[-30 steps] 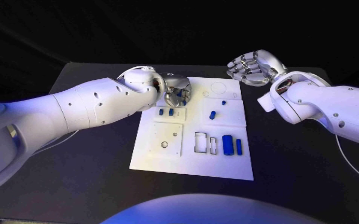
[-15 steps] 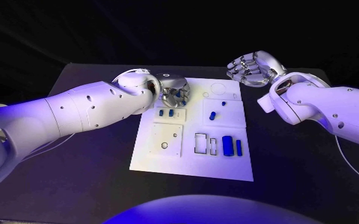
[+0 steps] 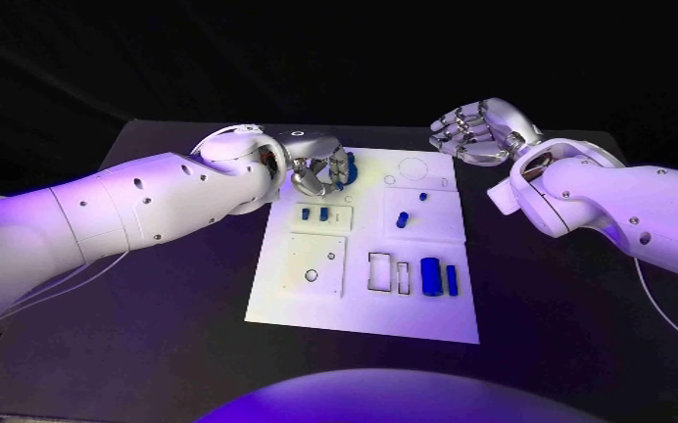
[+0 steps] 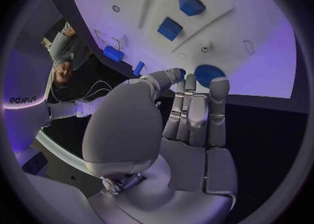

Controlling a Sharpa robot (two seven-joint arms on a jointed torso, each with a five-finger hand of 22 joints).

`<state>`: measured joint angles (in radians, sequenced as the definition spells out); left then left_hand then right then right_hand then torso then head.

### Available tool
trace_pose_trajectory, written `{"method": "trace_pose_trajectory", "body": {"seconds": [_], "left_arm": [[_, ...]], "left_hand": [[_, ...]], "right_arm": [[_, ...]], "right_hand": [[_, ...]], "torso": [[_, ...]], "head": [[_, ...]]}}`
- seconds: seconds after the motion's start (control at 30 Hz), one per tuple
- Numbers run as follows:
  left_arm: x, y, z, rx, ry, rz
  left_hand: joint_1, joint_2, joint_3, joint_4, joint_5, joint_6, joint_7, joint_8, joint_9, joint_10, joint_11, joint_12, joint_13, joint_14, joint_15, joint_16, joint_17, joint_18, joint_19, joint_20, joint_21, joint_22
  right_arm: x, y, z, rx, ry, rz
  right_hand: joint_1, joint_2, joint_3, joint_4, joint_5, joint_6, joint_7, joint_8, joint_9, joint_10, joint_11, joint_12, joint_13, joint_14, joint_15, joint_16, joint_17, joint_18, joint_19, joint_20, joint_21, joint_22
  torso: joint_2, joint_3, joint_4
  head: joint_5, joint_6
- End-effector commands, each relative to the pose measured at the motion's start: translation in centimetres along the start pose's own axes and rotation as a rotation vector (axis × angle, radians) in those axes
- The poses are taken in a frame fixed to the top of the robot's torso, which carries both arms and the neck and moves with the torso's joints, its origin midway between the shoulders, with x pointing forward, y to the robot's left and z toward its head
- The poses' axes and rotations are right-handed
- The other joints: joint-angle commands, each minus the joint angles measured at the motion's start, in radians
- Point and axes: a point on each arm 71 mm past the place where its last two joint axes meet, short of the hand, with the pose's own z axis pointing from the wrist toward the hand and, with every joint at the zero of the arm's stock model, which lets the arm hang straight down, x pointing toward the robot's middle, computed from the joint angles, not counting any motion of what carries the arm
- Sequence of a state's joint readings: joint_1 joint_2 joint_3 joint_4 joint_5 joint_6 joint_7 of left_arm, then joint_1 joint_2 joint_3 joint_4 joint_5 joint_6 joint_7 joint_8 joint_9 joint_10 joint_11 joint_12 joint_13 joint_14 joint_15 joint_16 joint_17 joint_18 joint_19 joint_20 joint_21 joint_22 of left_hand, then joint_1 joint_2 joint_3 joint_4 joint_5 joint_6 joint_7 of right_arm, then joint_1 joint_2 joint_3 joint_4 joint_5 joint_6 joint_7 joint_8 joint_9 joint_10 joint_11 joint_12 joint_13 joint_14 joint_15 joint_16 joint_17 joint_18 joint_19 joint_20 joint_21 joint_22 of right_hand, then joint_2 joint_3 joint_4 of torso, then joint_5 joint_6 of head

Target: Assemble the parts on the task board

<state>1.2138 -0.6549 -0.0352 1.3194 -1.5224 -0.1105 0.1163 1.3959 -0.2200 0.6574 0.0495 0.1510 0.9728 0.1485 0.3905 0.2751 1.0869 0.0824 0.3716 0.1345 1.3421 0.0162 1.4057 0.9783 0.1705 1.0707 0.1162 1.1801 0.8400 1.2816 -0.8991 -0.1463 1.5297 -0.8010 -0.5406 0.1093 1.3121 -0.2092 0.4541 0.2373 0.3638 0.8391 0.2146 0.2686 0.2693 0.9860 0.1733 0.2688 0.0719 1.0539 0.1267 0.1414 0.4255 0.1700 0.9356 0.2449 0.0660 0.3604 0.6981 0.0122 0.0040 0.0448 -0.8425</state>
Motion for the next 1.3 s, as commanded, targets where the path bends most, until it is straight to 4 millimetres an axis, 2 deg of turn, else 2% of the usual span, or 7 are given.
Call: {"method": "trace_pose_trajectory", "body": {"seconds": [0.03,0.4,0.57,0.9,1.3], "left_arm": [[-0.1,0.4,-0.4,-0.014,0.001,-0.015],[0.1,2.4,-1.6,-0.063,0.056,-0.029],[0.3,2.7,-1.7,-0.067,0.068,-0.035],[0.5,2.9,-1.7,-0.073,0.082,-0.039],[0.8,2.8,-1.5,-0.079,0.115,-0.046]], "left_hand": [[-0.01,-0.002,-0.007,0.001,0.001,0.009,0.0,-0.004,0.001,0.008,0.001,-0.002,-0.001,0.006,-0.002,0.001,-0.001,-0.015,0.008,0.0,0.003,0.001],[-0.008,-0.007,-0.007,-0.003,0.001,0.011,-0.003,-0.008,0.003,0.012,-0.001,-0.01,-0.001,0.003,-0.003,-0.002,-0.012,-0.014,0.005,0.0,-0.001,-0.005],[-0.008,-0.008,-0.007,-0.003,0.001,0.012,-0.003,-0.008,0.003,0.012,-0.001,-0.011,-0.001,0.003,-0.003,-0.002,-0.01,-0.014,0.006,0.0,0.0,-0.004],[-0.008,-0.007,-0.007,-0.004,0.001,0.012,-0.003,-0.009,0.003,0.013,-0.001,-0.013,-0.001,0.003,-0.004,-0.002,-0.012,-0.014,0.005,0.0,-0.001,-0.005],[-0.008,-0.007,-0.006,-0.004,-0.001,0.012,-0.002,-0.012,0.004,0.013,0.0,-0.018,-0.001,-0.002,-0.003,-0.006,-0.021,-0.012,-0.001,0.0,-0.008,-0.015]], "right_arm": [[0.1,0.0,0.0,0.0,0.011,0.0],[0.1,-0.1,-0.1,0.001,0.014,0.0],[0.2,-0.1,-0.1,0.0,0.015,0.0],[0.2,-0.2,-0.1,0.001,0.014,0.0],[0.1,-0.2,-0.1,0.002,0.013,-0.001]], "right_hand": [[-0.009,-0.001,-0.002,-0.002,-0.004,-0.003,0.023,-0.005,-0.001,-0.004,0.003,-0.005,-0.001,-0.005,0.006,-0.005,-0.002,0.012,-0.01,0.001,-0.004,-0.003],[-0.01,-0.001,-0.003,-0.002,-0.004,-0.002,0.023,-0.005,-0.001,-0.005,0.003,-0.006,-0.002,-0.005,0.006,-0.006,-0.003,0.012,-0.012,0.001,-0.004,-0.005],[-0.01,-0.001,-0.003,-0.002,-0.004,-0.002,0.023,-0.005,-0.001,-0.005,0.003,-0.006,-0.002,-0.005,0.006,-0.006,-0.003,0.012,-0.012,0.001,-0.004,-0.005],[-0.011,-0.001,-0.004,-0.002,-0.004,-0.002,0.023,-0.006,-0.001,-0.005,0.003,-0.006,-0.003,-0.006,0.006,-0.007,-0.004,0.012,-0.013,0.001,-0.004,-0.007],[-0.012,-0.001,-0.004,-0.001,-0.004,-0.002,0.023,-0.006,-0.002,-0.005,0.003,-0.006,-0.003,-0.006,0.007,-0.007,-0.004,0.012,-0.013,0.002,-0.004,-0.008]], "torso": [[0.0,0.0002,-0.0005],[0.002,0.0002,-0.0015],[0.002,-0.0003,-0.002],[0.002,0.0017,-0.0018],[0.001,0.0013,-0.0026]], "head": [[0.0,0.0],[-0.002,-0.002],[-0.001,-0.004],[0.002,-0.005],[0.003,-0.007]]}}
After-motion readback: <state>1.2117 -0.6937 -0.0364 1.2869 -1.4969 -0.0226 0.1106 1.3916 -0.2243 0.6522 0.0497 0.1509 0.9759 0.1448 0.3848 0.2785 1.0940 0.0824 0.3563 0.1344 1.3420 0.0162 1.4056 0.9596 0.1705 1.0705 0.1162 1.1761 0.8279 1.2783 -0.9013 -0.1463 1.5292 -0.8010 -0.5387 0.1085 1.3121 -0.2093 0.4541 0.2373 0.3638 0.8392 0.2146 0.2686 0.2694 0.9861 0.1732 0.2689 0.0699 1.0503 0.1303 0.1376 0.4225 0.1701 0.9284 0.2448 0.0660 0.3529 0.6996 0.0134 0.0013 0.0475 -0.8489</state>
